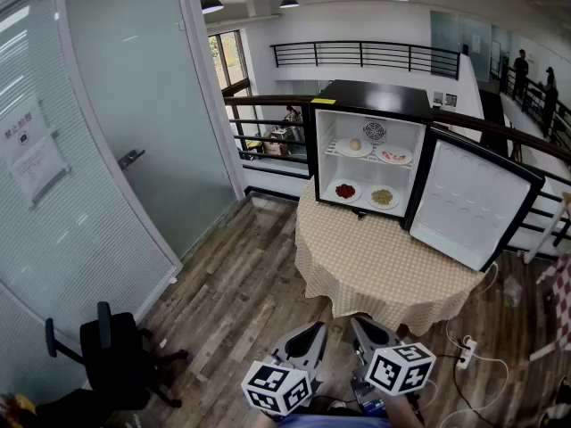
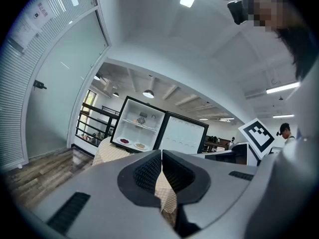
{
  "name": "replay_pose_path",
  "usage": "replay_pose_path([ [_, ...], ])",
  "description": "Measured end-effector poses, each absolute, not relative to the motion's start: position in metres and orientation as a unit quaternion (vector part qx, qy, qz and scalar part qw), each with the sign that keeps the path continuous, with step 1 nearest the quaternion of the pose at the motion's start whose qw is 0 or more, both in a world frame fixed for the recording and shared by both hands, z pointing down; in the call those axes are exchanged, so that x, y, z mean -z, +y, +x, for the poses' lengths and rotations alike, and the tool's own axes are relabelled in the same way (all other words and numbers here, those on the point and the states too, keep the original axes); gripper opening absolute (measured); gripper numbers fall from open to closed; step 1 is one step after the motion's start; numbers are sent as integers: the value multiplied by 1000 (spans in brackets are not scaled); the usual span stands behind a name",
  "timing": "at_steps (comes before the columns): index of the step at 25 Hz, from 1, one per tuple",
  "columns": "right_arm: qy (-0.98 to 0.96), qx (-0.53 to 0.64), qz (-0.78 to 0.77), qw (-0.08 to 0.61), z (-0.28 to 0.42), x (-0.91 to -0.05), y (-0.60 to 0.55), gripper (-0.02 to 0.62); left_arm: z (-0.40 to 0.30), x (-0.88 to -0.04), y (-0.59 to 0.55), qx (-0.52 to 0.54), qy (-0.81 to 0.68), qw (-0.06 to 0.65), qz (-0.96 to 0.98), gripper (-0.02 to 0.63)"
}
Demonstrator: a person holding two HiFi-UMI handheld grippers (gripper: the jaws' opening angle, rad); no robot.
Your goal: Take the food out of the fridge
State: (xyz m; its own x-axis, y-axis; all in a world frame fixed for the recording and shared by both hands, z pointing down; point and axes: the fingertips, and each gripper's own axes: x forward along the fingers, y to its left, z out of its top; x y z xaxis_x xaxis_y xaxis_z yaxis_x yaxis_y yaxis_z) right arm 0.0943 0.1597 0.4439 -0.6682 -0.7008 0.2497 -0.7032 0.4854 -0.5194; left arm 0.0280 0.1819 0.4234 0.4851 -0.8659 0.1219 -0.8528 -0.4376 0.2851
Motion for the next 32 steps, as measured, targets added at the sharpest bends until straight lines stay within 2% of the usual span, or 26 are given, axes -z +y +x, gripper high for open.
replay_pose_path([
  [19,-848,-310,428,-31,111,-448,132,18,38,-432,165,-3,-491,163,856,17],
  [32,-834,-318,451,-32,96,-451,41,18,20,-442,64,-3,-466,176,867,17],
])
